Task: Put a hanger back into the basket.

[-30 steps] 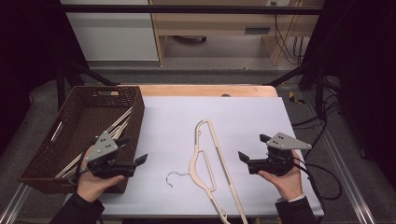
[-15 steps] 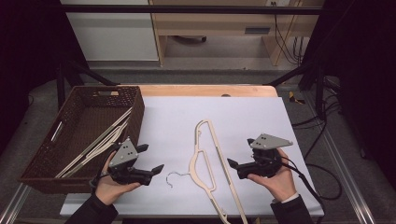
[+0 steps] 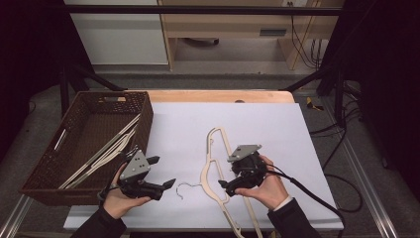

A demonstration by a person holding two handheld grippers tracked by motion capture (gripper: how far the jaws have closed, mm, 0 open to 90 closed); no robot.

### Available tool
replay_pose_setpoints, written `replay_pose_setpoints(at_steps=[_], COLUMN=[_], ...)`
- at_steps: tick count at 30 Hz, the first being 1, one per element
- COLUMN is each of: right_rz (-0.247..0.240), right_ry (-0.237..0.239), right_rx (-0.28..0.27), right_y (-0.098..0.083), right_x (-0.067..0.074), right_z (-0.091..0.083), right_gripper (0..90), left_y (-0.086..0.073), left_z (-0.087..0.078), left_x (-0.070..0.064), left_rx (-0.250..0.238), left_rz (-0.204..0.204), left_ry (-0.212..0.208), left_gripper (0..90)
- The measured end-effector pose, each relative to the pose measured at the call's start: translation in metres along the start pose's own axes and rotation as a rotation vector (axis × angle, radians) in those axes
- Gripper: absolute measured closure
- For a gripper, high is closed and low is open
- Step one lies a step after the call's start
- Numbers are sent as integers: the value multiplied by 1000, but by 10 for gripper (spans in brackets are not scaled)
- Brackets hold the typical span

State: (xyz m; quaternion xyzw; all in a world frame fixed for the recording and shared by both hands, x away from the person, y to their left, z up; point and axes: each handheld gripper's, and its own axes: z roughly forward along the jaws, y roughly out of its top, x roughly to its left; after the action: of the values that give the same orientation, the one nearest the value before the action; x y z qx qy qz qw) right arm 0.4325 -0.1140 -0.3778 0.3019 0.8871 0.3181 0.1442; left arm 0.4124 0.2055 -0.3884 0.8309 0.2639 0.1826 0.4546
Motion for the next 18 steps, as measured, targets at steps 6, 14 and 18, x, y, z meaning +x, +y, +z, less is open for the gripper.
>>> replay_pose_setpoints(at_steps=[6,14,18], right_rz=[-45,-53,-68], right_ry=[39,60,80], right_rx=[115,219,272], right_y=[9,17,19], right_x=[12,21,28], right_z=[25,51,63], right_gripper=[84,116,153], left_y=[0,0,0], left_z=[-1,-1,-2], left_x=[-2,-2,-1], left_rx=[3,10,4], left_rz=[6,5,1], left_ry=[-10,-11,-11], left_gripper=[122,114,112])
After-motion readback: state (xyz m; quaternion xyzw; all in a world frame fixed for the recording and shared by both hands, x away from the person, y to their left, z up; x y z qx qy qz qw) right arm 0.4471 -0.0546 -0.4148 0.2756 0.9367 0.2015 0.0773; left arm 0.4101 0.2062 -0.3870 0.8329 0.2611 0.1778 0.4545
